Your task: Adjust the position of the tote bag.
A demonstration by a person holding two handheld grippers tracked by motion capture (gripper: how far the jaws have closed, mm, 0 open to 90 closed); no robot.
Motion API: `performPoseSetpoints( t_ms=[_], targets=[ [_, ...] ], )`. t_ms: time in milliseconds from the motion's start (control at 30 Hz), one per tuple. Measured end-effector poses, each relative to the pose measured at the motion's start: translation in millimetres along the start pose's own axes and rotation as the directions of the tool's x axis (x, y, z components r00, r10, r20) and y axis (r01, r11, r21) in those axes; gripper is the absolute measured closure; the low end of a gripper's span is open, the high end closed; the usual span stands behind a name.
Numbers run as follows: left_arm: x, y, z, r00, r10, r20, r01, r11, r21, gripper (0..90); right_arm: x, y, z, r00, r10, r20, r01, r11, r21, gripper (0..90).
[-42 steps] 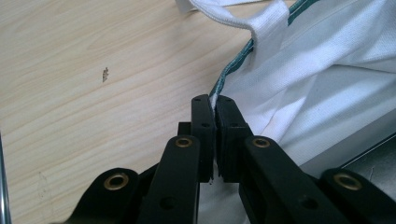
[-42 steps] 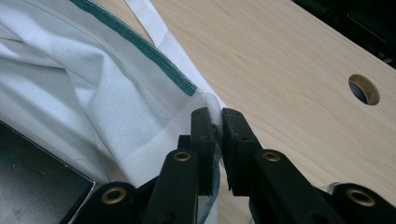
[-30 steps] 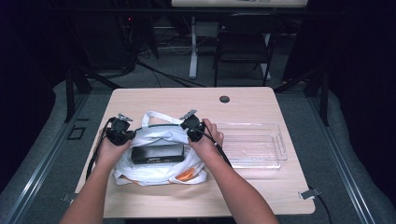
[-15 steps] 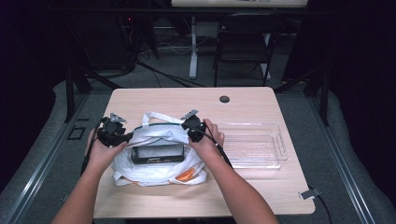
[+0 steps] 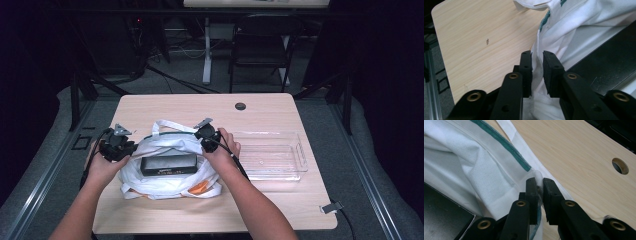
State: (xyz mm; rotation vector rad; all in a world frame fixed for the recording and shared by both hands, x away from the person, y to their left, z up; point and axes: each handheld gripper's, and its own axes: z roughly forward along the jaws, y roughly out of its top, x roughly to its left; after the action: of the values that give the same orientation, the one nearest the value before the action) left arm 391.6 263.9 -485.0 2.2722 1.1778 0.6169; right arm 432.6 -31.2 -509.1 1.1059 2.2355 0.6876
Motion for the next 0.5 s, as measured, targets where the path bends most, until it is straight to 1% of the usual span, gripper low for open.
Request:
performPoseSetpoints(
  t_ms=[67,133,200,233,267,300,400,433,467,500],
  targets=[
    [-0.7,0.5,1.7,1.0000,0.006,-0.001,-0.006,1.0000,0.005,83.5,0.1,0.0,-0.5,1.0000,0.000,0.001,0.000,1.000,-0.002,83.0],
    [0.2,1.2,3.2,0.9999,0.012,0.001,-0.012,0.9998,0.013,84.9,0.3,-0.1,-0.6,1.0000,0.002,0.003,-0.002,1.000,-0.006,83.1],
    [0.8,1.0,4.3,1.0000,0.009,-0.004,-0.009,0.9999,0.010,86.3,-0.1,0.0,-0.8,1.0000,0.001,0.000,-0.001,1.000,-0.004,83.1],
    [1.8,1.2,4.5,1.0000,0.007,0.001,-0.007,0.9999,0.014,86.9,0.0,0.0,-0.8,1.0000,0.001,0.000,-0.001,1.000,-0.003,83.1],
    [2.2,0.9,5.5,1.0000,0.002,-0.004,-0.002,1.0000,0.009,87.4,0.5,-0.1,-0.7,1.0000,0.002,0.002,-0.002,1.000,-0.005,83.1],
    [3.6,1.1,6.1,1.0000,0.000,0.002,0.000,0.9999,0.016,88.0,0.8,-0.1,-0.5,1.0000,0.001,-0.001,-0.001,1.000,-0.006,83.1],
    [7.1,1.1,9.8,0.9996,-0.025,0.008,0.025,0.9995,0.019,88.5,1.2,0.3,-0.4,1.0000,0.002,-0.002,-0.002,1.000,-0.005,83.1],
    [7.6,1.1,11.3,0.9996,-0.029,0.002,0.029,0.9995,0.015,88.6,1.3,0.4,-0.3,1.0000,0.003,-0.002,-0.003,1.000,-0.005,83.1],
    [8.3,1.3,12.1,0.9995,-0.031,0.007,0.031,0.9993,0.019,88.7,1.2,0.6,-0.4,1.0000,0.000,-0.001,0.000,1.000,-0.002,83.2],
    [8.7,1.6,13.0,0.9995,-0.030,-0.002,0.030,0.9993,0.022,88.7,1.2,0.6,-0.3,1.0000,0.000,-0.001,0.000,1.000,-0.002,83.1]
  ],
)
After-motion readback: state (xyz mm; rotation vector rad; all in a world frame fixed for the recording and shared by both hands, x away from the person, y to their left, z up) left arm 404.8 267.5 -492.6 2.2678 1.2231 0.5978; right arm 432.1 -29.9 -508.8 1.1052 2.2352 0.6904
